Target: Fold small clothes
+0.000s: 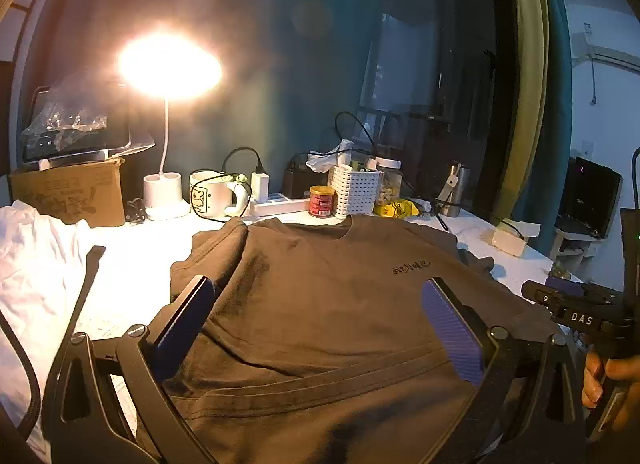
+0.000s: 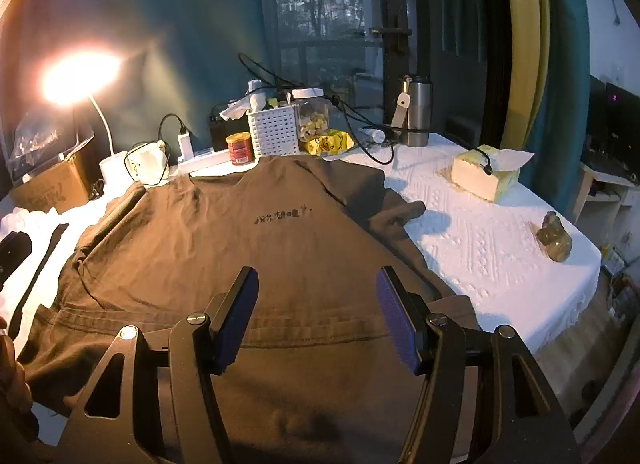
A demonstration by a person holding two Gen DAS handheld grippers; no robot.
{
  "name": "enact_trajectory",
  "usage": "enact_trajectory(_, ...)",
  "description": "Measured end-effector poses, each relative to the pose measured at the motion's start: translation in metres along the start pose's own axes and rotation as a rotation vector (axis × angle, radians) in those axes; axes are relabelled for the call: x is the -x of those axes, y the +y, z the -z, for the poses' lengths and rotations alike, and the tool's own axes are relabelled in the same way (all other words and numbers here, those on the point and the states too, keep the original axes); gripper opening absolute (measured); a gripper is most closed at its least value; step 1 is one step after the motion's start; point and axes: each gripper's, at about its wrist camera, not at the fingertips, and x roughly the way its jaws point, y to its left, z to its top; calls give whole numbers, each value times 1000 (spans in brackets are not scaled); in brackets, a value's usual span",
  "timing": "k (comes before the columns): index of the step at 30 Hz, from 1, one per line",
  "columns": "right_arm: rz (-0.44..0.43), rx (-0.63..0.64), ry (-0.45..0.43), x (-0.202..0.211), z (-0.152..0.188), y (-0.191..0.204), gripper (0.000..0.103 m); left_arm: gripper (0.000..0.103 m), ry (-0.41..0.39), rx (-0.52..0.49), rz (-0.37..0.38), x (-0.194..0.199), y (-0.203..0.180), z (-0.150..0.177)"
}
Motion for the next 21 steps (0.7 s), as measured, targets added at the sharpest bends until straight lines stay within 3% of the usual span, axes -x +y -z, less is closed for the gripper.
enact_trajectory(21,3,2,7,-2,3,1,64,102,7,10,-12,0,4,0)
